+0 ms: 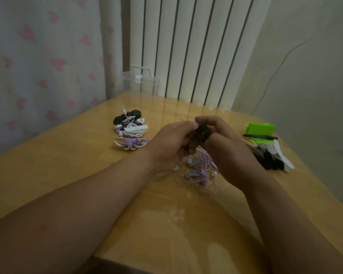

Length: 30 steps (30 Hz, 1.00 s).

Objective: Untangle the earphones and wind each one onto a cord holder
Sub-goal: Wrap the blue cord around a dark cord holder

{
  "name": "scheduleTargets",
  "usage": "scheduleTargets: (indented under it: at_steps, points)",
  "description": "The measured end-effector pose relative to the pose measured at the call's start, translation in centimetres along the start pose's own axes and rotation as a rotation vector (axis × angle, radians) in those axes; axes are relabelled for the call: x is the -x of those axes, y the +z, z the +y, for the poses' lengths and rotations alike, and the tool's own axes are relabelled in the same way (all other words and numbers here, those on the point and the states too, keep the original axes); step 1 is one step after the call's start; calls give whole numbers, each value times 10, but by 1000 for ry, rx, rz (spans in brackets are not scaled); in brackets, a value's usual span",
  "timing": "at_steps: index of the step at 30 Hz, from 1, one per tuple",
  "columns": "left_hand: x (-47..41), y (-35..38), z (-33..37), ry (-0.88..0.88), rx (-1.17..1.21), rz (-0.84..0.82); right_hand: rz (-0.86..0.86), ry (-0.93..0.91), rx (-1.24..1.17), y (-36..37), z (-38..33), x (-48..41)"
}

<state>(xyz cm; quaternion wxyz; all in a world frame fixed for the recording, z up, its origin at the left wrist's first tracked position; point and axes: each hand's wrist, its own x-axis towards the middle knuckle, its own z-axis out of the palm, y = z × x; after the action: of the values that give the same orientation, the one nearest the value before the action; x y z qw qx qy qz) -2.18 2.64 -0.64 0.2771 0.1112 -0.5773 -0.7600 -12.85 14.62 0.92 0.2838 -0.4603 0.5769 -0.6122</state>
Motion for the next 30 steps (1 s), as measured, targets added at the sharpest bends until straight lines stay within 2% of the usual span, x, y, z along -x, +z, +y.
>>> scheduleTargets:
  at_steps: [4,8,14,18,25,30]
  points:
    - [2,-5,4,-55,72,19,-64,-111,179,-1,2,7]
    - [0,-7,1,-92,52,25,8,-181,325,5,10,3]
    - [-8,-6,-2,-96,61,-33,142,-295,333,11,15,0]
    - [-7,-5,0,-86,72,-59,124,-291,283,15,13,-3]
    - [2,-8,2,-151,18,-101,-15,-251,396,1,12,-2]
    - [1,-4,1,-183,5,-91,31,-315,502,-2,10,-1]
